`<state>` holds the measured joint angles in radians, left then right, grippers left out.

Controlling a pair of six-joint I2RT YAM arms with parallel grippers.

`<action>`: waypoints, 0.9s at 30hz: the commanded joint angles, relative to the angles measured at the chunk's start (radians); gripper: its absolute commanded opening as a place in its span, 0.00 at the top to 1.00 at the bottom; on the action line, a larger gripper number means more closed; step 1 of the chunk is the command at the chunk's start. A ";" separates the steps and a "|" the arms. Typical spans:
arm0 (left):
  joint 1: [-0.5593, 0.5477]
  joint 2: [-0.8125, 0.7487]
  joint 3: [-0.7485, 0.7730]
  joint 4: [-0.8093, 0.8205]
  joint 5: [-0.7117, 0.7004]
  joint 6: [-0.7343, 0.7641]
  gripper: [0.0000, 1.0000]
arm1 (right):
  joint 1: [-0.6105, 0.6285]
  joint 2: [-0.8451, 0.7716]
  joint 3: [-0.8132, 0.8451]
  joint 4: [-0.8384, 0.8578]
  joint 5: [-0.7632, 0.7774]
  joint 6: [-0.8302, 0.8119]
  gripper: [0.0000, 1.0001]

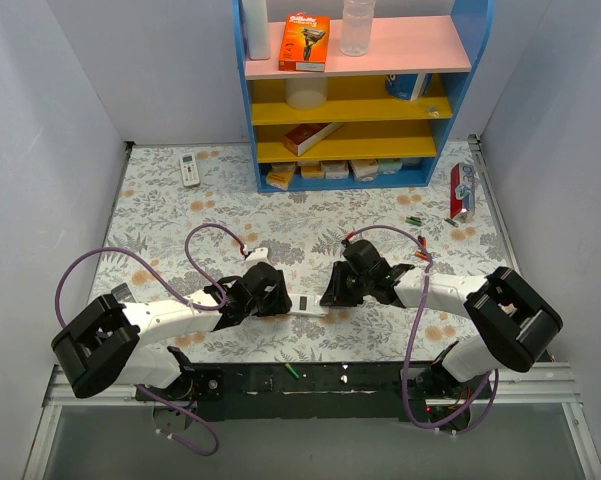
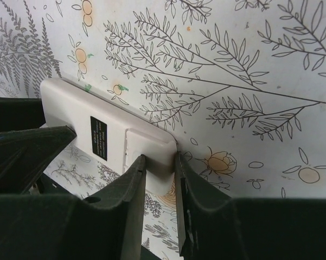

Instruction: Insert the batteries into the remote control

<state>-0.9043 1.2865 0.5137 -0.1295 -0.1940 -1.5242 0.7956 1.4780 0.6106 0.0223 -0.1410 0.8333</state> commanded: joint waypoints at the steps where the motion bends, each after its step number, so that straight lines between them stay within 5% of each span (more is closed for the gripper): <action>1: -0.015 -0.003 0.003 0.037 0.129 -0.050 0.59 | 0.056 0.050 -0.067 -0.114 -0.101 0.070 0.99; 20: -0.044 -0.075 -0.124 0.327 0.243 -0.319 0.67 | 0.051 0.005 -0.113 0.005 -0.109 0.211 0.99; 27: -0.044 -0.118 -0.103 0.257 0.160 -0.280 0.43 | 0.039 0.054 0.017 -0.154 -0.020 0.001 0.99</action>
<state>-0.8989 1.1931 0.3859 0.0059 -0.1947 -1.7424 0.7963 1.4433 0.5850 0.0059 -0.1379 0.9504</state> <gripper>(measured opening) 0.507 0.302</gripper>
